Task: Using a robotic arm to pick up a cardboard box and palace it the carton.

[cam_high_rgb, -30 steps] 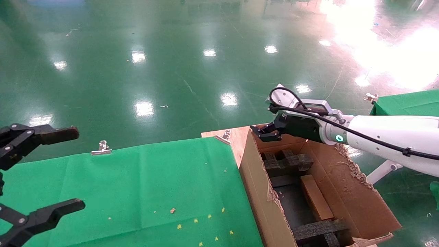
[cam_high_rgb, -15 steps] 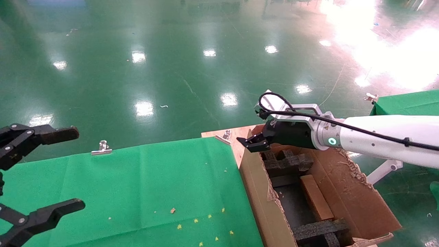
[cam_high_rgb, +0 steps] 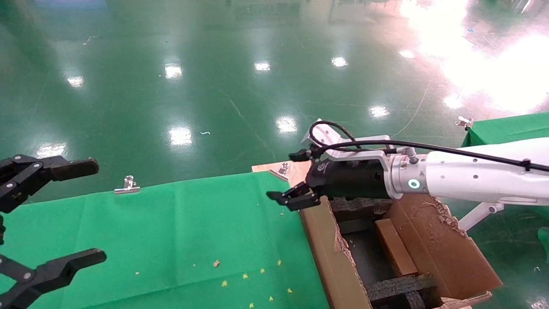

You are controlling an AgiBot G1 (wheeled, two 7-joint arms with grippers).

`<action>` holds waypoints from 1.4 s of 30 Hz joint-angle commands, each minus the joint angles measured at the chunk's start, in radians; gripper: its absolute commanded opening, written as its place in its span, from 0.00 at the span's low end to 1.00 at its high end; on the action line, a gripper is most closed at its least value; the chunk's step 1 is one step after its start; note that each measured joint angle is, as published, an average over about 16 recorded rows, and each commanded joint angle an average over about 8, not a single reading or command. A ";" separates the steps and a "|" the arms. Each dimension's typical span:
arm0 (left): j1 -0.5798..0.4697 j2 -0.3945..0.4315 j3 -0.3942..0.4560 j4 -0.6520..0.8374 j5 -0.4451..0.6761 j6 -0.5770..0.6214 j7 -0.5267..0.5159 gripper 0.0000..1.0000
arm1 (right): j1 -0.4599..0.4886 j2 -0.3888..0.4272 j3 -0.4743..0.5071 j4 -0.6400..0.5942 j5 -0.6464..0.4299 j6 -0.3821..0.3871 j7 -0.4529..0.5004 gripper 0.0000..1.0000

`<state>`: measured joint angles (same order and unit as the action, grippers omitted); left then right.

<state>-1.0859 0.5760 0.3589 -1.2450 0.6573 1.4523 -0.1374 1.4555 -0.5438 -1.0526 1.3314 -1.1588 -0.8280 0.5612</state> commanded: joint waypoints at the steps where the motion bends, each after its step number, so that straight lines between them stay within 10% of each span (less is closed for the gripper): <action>1: 0.000 0.000 0.000 0.000 0.000 0.000 0.000 1.00 | -0.027 -0.005 0.054 -0.003 0.030 -0.047 -0.026 1.00; 27: 0.000 0.000 0.000 0.000 0.000 0.000 0.000 1.00 | -0.367 -0.065 0.745 -0.045 0.412 -0.643 -0.360 1.00; 42: 0.000 0.000 0.000 0.000 -0.001 0.000 0.000 1.00 | -0.395 -0.070 0.802 -0.049 0.445 -0.690 -0.382 1.00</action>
<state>-1.0856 0.5759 0.3590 -1.2447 0.6568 1.4518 -0.1373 1.0600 -0.6142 -0.2497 1.2821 -0.7132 -1.5194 0.1792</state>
